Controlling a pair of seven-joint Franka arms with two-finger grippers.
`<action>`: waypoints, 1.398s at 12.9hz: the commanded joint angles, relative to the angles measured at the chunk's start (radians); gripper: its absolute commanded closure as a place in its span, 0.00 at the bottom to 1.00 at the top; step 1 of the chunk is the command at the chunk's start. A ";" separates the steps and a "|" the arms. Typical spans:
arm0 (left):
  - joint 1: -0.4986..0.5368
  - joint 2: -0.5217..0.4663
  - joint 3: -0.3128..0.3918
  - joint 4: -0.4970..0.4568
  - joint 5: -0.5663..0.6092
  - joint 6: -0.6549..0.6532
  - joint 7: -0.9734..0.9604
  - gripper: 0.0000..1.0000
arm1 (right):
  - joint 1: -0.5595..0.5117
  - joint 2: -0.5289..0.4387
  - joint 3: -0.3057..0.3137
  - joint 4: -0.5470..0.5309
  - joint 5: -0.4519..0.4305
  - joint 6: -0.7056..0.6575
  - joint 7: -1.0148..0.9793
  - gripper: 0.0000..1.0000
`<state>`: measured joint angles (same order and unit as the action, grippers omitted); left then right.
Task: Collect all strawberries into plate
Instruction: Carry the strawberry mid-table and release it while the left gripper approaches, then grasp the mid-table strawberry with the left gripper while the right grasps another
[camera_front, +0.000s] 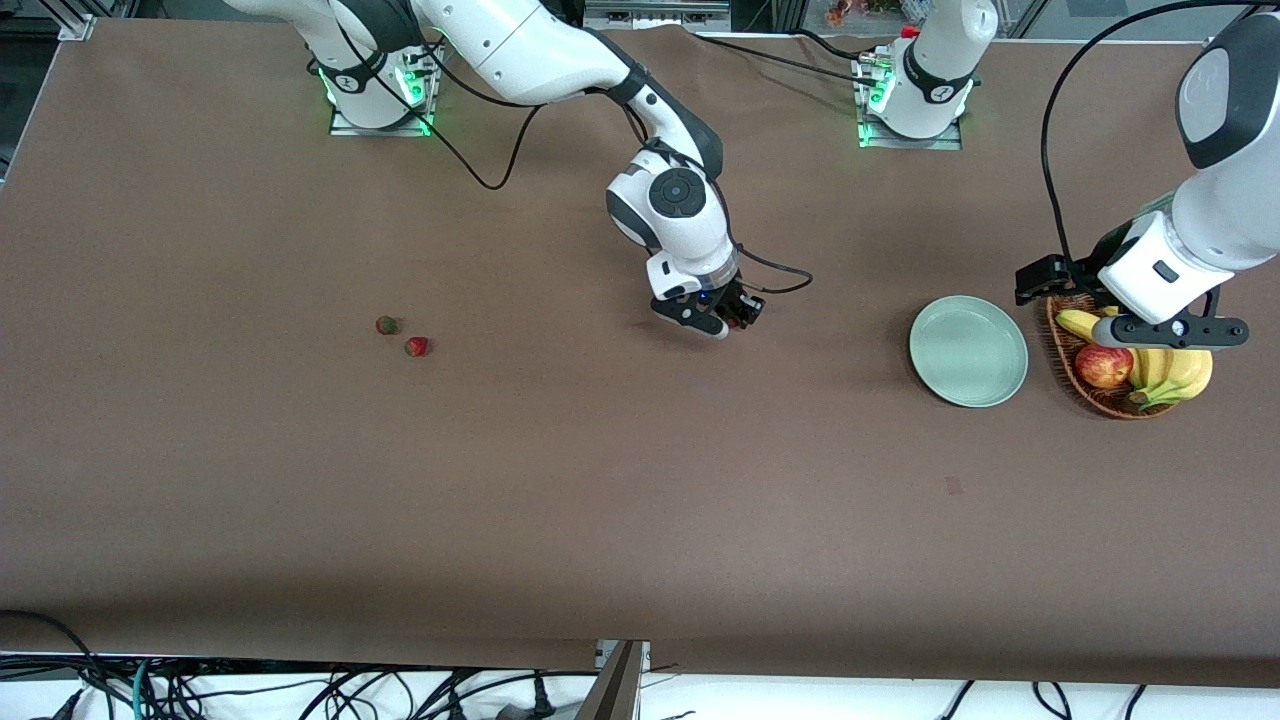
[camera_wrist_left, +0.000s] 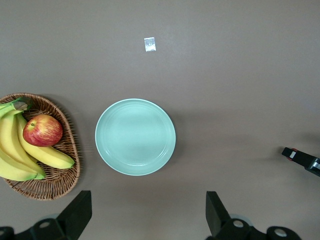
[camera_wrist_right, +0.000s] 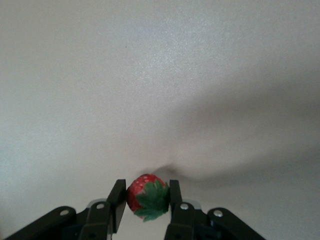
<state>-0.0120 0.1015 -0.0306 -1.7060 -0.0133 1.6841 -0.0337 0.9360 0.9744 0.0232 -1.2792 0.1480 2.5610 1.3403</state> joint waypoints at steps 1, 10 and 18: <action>-0.003 -0.016 -0.002 -0.026 0.015 0.025 -0.008 0.00 | 0.004 -0.006 -0.025 0.035 -0.019 -0.015 0.017 0.46; -0.005 0.003 -0.144 -0.155 0.013 0.204 -0.188 0.00 | -0.172 -0.209 -0.035 0.023 -0.002 -0.473 -0.356 0.34; -0.008 0.202 -0.439 -0.155 0.125 0.476 -0.728 0.00 | -0.324 -0.371 -0.201 -0.182 -0.002 -0.728 -0.981 0.34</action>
<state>-0.0227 0.2523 -0.4230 -1.8687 0.0266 2.1166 -0.6253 0.6045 0.6848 -0.1281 -1.3271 0.1471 1.8252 0.4853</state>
